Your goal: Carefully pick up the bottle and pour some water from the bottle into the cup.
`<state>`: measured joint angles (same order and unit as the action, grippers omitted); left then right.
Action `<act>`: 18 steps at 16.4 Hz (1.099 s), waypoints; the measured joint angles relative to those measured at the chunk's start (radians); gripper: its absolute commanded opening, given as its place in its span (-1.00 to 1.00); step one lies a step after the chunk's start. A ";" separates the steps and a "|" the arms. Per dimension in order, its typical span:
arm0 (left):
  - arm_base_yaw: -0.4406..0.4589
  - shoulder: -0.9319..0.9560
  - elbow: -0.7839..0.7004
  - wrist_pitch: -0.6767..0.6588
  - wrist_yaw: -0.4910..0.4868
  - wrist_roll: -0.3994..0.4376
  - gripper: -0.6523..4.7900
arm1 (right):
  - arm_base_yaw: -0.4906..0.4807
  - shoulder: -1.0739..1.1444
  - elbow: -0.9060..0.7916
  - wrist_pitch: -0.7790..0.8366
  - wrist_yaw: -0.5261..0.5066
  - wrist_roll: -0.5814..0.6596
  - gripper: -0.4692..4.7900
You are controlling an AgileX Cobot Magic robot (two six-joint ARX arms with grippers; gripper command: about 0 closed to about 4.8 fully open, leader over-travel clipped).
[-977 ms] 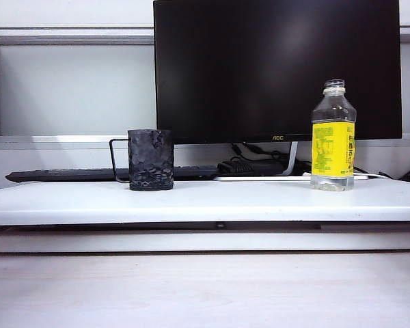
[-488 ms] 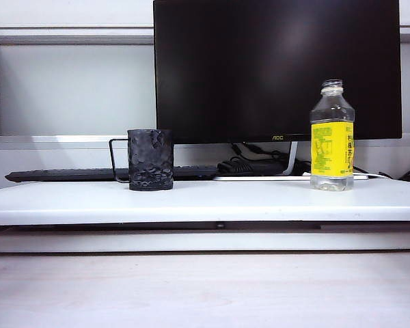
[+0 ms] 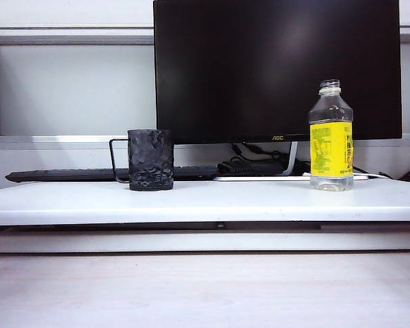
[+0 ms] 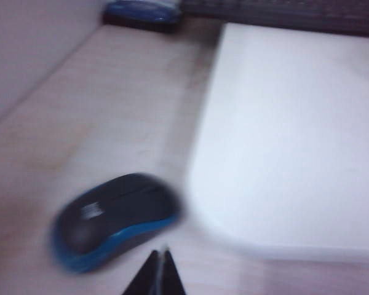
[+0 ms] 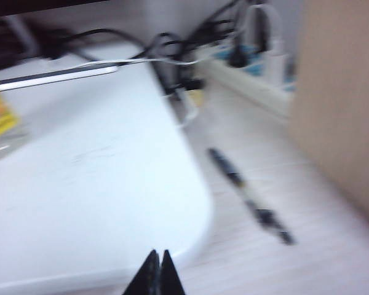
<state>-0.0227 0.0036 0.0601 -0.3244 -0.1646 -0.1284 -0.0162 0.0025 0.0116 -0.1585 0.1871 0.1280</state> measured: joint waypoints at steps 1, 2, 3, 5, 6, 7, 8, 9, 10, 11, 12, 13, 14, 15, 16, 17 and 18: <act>0.000 0.000 -0.015 0.055 0.053 0.000 -0.74 | 0.000 0.000 0.000 -0.003 -0.026 0.000 -0.82; 0.000 0.000 -0.042 0.139 0.112 0.000 -0.74 | 0.000 0.000 0.000 -0.006 -0.045 0.000 -0.82; 0.000 0.001 -0.046 0.154 0.146 0.000 -0.74 | 0.000 0.000 0.000 -0.007 -0.066 0.000 -0.82; 0.003 0.000 -0.049 0.170 0.152 0.000 -0.74 | 0.000 0.000 0.000 -0.007 -0.097 0.000 -0.82; 0.004 0.000 -0.052 0.198 0.154 0.000 -0.74 | 0.000 0.000 0.000 0.008 -0.118 0.000 -0.82; 0.004 0.000 -0.052 0.227 0.154 0.000 -0.74 | 0.000 0.000 0.000 0.029 -0.124 0.000 -0.82; 0.004 0.000 -0.051 0.269 0.154 0.000 -0.74 | 0.000 0.000 0.000 0.073 -0.131 0.000 -0.82; 0.004 0.000 -0.051 0.286 0.154 0.000 -0.74 | 0.000 0.000 0.000 0.100 -0.135 0.000 -0.82; 0.004 0.000 -0.051 0.291 0.153 0.000 -0.74 | 0.000 0.000 0.000 0.118 -0.135 0.000 -0.82; 0.004 0.000 -0.052 0.291 0.143 0.000 -0.74 | 0.000 0.000 0.000 0.120 -0.135 0.000 -0.82; 0.004 0.000 -0.052 0.292 0.115 0.000 -0.74 | 0.000 0.000 0.000 0.119 -0.130 0.000 -0.82; 0.004 0.000 -0.052 0.293 0.083 0.000 -0.74 | 0.000 0.000 0.000 0.119 -0.112 0.000 -0.82; 0.004 0.000 -0.052 0.294 0.050 0.000 -0.74 | 0.000 0.000 0.000 0.119 -0.090 0.000 -0.82; 0.004 0.000 -0.052 0.295 0.039 0.000 -0.74 | 0.000 0.000 0.000 0.119 -0.079 0.000 -0.82; 0.004 0.000 -0.052 0.296 0.039 0.000 -0.74 | 0.000 0.000 0.000 0.119 -0.075 0.000 -0.82; 0.004 0.000 -0.052 0.296 0.047 0.000 -0.74 | 0.000 0.000 0.000 0.119 -0.075 0.000 -0.82; 0.004 0.000 -0.052 0.297 0.052 0.000 -0.74 | 0.000 0.000 0.000 0.119 -0.075 0.000 -0.82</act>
<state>-0.0189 0.0036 0.0082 -0.0277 -0.1123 -0.1287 -0.0158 0.0029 0.0116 -0.0391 0.1120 0.1280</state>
